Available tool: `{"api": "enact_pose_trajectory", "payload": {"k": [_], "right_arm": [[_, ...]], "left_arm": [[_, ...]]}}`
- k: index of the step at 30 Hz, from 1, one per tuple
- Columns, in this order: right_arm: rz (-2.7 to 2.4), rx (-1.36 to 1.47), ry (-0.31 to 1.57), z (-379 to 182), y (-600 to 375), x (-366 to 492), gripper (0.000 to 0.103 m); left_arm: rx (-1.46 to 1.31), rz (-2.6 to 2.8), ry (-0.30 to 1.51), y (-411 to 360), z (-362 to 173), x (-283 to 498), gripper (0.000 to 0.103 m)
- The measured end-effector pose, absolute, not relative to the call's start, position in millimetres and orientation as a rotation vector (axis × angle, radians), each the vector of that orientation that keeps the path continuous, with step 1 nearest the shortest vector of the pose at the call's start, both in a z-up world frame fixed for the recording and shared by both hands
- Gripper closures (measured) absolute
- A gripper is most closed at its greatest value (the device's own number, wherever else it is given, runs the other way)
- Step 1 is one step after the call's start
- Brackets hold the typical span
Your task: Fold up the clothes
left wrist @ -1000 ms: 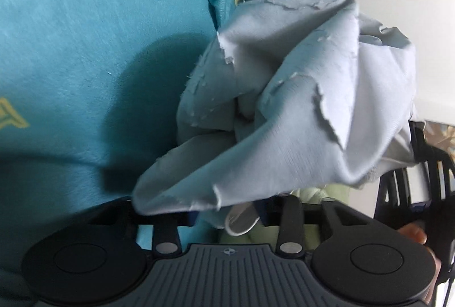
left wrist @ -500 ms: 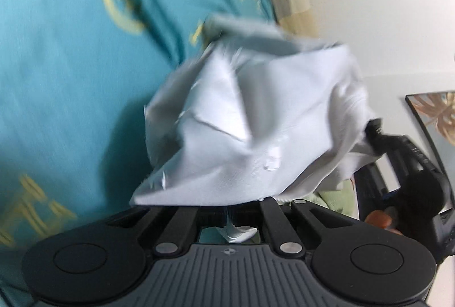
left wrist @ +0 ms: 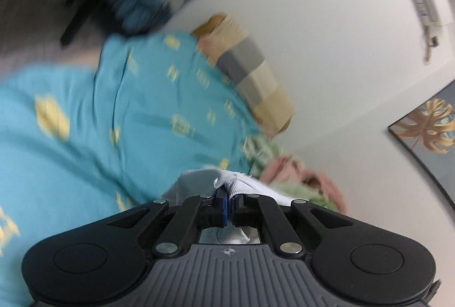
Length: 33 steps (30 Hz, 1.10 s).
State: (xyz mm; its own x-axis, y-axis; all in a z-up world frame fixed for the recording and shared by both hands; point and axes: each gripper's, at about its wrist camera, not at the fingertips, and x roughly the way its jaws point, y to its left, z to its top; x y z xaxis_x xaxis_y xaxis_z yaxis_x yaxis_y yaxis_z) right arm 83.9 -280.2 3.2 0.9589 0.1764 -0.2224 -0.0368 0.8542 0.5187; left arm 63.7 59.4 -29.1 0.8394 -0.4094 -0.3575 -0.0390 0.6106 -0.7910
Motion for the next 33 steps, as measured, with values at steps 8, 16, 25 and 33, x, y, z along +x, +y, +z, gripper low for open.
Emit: {"api": "enact_pose_trajectory", "payload": {"k": [8,16,25,33], "right_arm": [[0.142,0.514,0.179,79.2,-255.7,65.1,0.099],[0.175,0.438,0.029,210.6,-246.6,30.7,0.099],[0.19,0.322,-0.168,372.4,-234.1,-62.8,0.099],[0.191,0.228,-0.298,450.2,-211.1,-152.2,0.099]], "left_arm": [[-0.6,-0.245,0.366,83.4,143.6,48.2,0.101],[-0.516,-0.26,0.197,82.6,316.4,34.0,0.101],[-0.424,-0.279,-0.062,81.9,511.9,-69.3,0.101],[-0.326,-0.243,-0.183,79.1,600.6,-162.9,0.1]]}}
